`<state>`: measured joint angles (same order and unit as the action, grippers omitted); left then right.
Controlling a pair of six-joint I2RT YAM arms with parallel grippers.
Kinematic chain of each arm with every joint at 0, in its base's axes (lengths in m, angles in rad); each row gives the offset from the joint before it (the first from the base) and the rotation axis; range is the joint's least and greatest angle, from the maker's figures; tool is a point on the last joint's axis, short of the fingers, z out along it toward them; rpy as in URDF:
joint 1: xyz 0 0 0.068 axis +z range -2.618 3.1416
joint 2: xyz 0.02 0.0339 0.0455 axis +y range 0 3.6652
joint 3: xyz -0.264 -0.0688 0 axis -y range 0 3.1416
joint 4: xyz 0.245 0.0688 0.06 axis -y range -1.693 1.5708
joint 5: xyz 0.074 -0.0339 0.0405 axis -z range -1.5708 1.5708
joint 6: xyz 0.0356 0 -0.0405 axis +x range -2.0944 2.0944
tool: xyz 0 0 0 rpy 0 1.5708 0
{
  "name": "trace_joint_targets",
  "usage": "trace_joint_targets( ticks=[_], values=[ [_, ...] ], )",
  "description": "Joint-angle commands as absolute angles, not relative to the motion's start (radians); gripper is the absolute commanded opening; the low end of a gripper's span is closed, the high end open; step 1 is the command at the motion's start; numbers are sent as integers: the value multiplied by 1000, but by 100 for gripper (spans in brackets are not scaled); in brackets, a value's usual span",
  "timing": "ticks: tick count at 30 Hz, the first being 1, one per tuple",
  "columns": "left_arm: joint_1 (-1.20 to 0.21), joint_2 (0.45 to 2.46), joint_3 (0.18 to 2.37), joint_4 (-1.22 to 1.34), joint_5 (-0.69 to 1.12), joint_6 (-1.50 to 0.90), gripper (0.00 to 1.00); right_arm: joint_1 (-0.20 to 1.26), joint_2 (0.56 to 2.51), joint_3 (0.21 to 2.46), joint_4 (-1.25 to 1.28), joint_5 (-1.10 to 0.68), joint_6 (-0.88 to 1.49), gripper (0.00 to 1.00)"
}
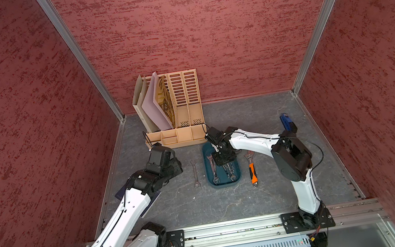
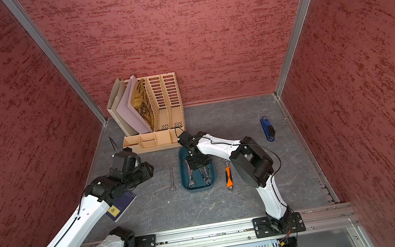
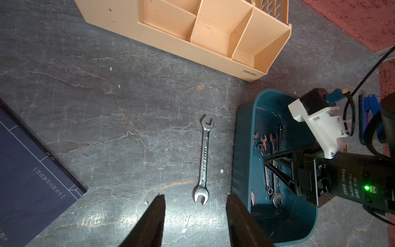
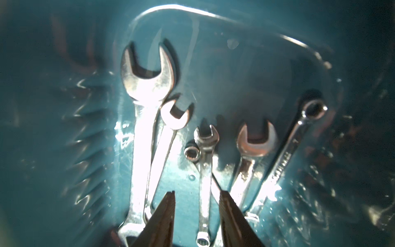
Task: Take out the wrench from the storage box
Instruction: Pick up the wrench from the storage box.
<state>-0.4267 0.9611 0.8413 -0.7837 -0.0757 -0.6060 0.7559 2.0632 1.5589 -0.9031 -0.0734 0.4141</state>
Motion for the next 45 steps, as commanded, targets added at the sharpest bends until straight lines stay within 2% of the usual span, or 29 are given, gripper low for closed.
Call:
trace_joint_targets(
  ticks=[1,14,30,45],
  values=[
    [-420,963,830,-751,-62,-613,50,764,2085,1586,-899,-39,400,39],
    [-419,961,824,-749,-57,-610,50,765,2125,1593,-913,0,398,34],
    [-414,965,826,-746,-50,-609,50,763,2121,1635,-946,5,393,15],
    [-408,959,816,-752,-46,-609,50,764,2016,1663,-993,16,390,12]
  ],
)
